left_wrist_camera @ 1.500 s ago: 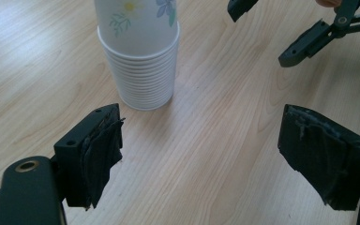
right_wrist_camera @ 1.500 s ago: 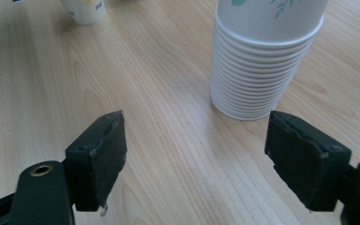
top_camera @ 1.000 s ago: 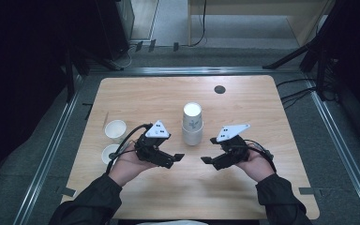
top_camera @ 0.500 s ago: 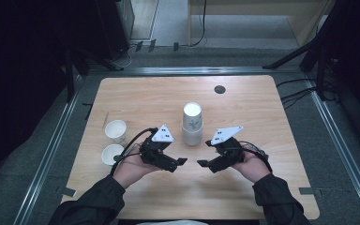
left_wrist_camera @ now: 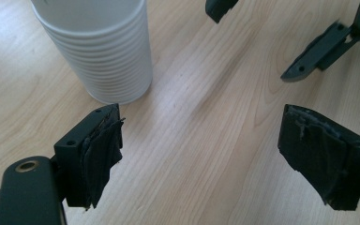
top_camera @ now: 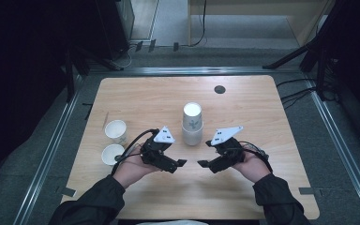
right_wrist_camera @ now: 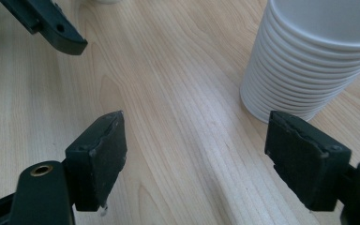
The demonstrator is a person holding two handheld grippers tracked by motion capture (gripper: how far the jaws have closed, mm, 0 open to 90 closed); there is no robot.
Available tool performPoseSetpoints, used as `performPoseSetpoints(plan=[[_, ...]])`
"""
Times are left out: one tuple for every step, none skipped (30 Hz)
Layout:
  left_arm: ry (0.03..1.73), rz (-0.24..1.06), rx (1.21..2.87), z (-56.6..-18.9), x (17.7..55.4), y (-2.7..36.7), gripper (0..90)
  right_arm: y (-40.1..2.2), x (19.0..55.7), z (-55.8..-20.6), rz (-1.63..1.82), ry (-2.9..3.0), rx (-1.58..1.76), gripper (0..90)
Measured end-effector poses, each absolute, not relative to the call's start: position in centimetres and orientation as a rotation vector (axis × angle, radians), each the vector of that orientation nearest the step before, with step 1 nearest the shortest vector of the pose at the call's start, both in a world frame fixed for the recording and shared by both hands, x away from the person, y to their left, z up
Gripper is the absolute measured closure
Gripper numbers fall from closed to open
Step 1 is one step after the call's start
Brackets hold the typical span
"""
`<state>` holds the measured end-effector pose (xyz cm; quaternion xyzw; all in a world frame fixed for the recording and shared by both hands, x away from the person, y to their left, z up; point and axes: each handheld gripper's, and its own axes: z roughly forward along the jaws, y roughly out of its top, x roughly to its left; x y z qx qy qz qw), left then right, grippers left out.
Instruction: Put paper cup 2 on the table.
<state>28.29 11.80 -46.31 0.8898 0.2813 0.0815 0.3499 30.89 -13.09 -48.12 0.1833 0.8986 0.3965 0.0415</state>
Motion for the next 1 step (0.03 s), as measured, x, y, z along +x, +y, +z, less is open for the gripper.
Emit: performPoseSetpoints(plan=[[0.729,0.211,2.305,-46.31,28.29,11.8,14.1,-13.1,30.91,-48.17,1.206,2.755,0.554,21.0]])
